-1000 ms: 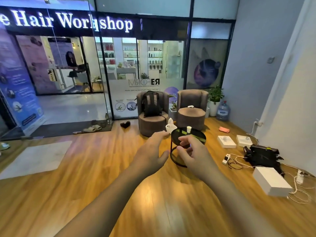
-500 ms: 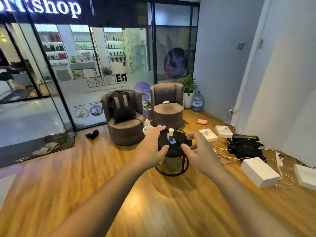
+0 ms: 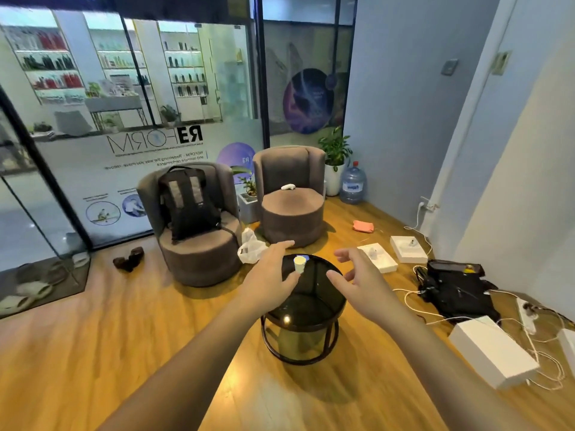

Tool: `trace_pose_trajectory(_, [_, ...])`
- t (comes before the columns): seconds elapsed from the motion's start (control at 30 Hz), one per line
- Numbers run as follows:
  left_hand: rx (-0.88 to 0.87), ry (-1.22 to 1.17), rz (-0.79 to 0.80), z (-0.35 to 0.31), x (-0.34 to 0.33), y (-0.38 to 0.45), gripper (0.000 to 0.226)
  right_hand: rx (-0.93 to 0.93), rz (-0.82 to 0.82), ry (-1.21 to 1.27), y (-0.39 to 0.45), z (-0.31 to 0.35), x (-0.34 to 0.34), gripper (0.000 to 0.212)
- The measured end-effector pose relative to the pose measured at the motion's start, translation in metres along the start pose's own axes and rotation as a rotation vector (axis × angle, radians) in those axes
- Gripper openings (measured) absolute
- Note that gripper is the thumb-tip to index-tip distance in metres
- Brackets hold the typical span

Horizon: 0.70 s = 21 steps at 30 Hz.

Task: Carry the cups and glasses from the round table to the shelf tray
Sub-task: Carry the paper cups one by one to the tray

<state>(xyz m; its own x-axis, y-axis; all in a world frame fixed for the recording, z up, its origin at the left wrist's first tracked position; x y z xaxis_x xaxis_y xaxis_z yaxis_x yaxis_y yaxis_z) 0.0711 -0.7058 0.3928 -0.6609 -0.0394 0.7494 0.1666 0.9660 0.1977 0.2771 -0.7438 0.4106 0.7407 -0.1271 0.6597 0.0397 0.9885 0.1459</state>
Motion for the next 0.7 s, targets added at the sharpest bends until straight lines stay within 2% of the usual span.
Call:
trace_pose_trajectory(0.3, [0.107, -0.029, 0.062, 0.1, -0.055, 0.172, 0.064, -0.094, 0.107, 0.003, 0.189, -0.061, -0.074, 0.044])
trace_pose_trajectory(0.7, [0.294, -0.118, 0.335, 0.29, -0.221, 0.449, 0.07, -0.313, 0.221, -0.067, 0.467, -0.22, -0.241, 0.047])
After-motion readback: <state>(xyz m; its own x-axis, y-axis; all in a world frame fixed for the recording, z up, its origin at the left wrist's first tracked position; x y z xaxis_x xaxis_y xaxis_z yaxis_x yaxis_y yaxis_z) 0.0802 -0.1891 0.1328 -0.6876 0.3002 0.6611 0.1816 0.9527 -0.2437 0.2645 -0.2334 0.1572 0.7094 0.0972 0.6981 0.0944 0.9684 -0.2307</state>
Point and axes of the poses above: each hand's wrist, its own y-axis towards the middle knuckle, its own x-axis out of the back of the hand, z = x × y, the point moved 1 cm from there along y, towards the middle knuckle, and after that the axes turned 3 degrees about -z, right-handed, at the moved point
